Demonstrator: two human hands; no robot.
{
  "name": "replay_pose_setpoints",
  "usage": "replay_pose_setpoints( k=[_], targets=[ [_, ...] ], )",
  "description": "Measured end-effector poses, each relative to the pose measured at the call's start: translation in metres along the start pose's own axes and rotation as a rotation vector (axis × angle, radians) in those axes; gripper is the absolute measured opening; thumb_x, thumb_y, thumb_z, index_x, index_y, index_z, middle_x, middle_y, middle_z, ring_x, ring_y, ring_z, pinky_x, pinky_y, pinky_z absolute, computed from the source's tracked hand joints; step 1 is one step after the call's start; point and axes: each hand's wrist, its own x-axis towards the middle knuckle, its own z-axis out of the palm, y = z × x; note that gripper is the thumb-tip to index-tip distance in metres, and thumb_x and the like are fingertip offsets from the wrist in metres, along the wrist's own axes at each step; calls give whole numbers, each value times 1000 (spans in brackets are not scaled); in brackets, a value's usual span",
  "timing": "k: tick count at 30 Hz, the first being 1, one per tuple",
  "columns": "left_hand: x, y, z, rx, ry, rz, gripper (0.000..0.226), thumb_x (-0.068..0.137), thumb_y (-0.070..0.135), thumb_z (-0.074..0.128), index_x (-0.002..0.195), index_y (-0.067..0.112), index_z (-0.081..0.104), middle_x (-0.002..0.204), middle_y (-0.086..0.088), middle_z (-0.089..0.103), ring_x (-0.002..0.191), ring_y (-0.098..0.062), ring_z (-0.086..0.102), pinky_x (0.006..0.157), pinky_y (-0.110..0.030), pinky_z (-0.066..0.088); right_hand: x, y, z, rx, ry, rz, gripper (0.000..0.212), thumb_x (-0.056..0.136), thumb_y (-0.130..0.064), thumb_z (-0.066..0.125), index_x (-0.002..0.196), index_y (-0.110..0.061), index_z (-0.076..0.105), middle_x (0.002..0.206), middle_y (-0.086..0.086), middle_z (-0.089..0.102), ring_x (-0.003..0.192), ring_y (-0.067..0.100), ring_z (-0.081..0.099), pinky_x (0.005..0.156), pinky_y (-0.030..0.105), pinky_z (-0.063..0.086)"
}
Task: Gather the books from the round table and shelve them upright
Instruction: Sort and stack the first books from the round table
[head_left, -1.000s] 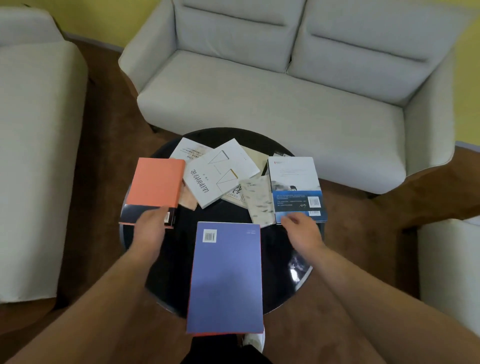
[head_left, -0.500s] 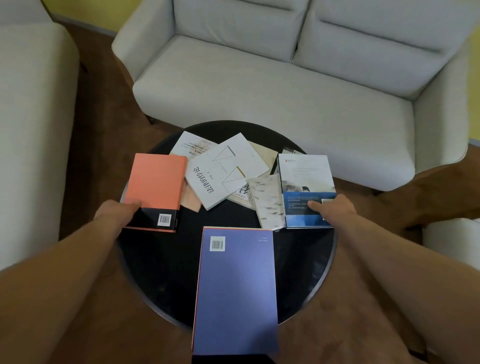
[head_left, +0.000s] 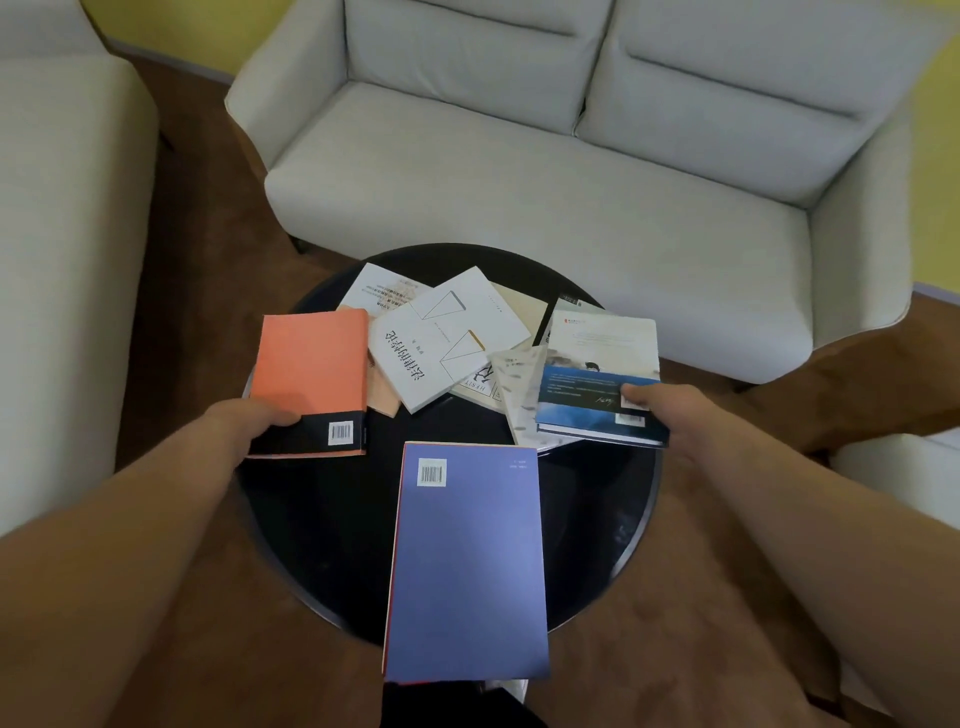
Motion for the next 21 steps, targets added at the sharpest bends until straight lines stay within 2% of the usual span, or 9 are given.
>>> replay_pose_setpoints(
  k=[2,4,7,10,13,16,19,21],
  targets=[
    [-30,1,0,-19,-16,19,31,84,9,73,111,0,62,116,-19,64,106,-36,61,97,-47,49,-5,2,1,55,-49,16,25,90,-10,72,111,-2,62,94,14,71,76,26,70,60,38,56],
    [-42,-2,2,-83,-36,44,28,93,5,63,120,2,57,118,-19,60,109,-34,59,95,-44,50,-8,2,3,89,-76,-18,32,91,-7,70,121,-4,58,92,13,72,76,27,71,56,36,57],
    [-46,-4,5,-217,-111,60,31,90,14,69,118,8,59,119,-14,62,111,-29,59,93,-38,49,-11,4,5,100,-76,-82,34,92,-8,69,123,-7,55,93,9,71,76,24,72,45,29,57],
    [-50,-5,8,-298,-141,63,26,88,18,73,110,10,62,120,-11,65,103,-27,63,90,-35,51,-13,6,4,113,-47,-146,37,93,-12,70,125,-8,53,104,11,71,79,22,72,52,30,57],
    [-58,-4,7,-355,-153,124,35,92,18,66,125,14,57,124,-10,64,112,-28,62,98,-44,51,-18,7,2,59,-7,-226,35,95,-18,68,125,-9,52,111,10,69,84,21,71,60,30,54],
    [-76,-1,1,-394,-96,263,36,97,17,59,132,20,52,119,-9,62,110,-33,62,93,-55,54,-27,8,-3,3,12,-292,35,96,-24,67,125,-10,52,112,10,69,88,22,71,65,31,56],
    [-99,-2,-15,-322,43,446,36,95,20,62,129,24,53,116,-5,64,108,-30,64,90,-54,55,-43,9,-12,-46,14,-334,36,96,-27,66,125,-11,53,110,10,70,88,22,71,63,30,55],
    [-118,-10,-27,-367,57,521,37,94,24,65,129,27,54,119,-3,66,110,-29,65,91,-54,55,-56,10,-21,-70,8,-377,35,97,-29,64,125,-13,52,107,5,68,87,18,70,61,27,52]
  ],
)
